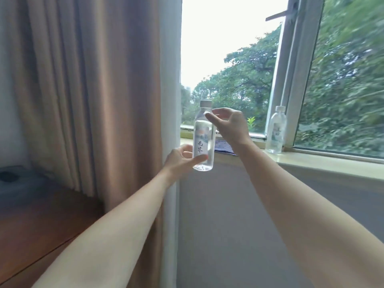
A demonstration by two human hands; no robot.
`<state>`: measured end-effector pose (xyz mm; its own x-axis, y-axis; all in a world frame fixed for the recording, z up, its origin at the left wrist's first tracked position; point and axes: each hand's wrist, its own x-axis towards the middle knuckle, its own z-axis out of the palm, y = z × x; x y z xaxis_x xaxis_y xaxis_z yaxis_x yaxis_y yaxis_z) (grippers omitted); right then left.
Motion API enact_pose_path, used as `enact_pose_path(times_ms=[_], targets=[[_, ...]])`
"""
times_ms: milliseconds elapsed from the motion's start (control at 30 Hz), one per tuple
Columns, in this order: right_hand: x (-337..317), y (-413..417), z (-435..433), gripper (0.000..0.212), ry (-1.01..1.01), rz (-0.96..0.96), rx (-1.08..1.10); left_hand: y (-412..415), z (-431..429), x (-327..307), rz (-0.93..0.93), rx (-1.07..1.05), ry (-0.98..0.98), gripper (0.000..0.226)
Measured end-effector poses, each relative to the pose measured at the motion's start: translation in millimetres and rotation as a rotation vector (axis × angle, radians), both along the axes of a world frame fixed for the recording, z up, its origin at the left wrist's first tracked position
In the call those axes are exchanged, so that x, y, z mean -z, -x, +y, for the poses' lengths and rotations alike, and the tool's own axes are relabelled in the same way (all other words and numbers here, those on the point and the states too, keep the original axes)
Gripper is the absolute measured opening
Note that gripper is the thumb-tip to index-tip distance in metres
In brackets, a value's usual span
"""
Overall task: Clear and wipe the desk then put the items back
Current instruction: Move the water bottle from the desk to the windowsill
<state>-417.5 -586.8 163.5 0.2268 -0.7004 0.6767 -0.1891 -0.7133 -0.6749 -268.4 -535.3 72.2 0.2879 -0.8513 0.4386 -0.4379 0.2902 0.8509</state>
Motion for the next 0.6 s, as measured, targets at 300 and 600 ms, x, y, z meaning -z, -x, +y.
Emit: enact_pose_path(times_ms=[300,600], targets=[[18,124,-64,0.028,-0.149,-0.086,0.243,112,-101,-17,0.004,0.246,-0.015,0.041],[53,165,-108,0.025,-0.317,-0.060,0.167,148,-180,-29,-0.070,0.216,-0.016,0.048]])
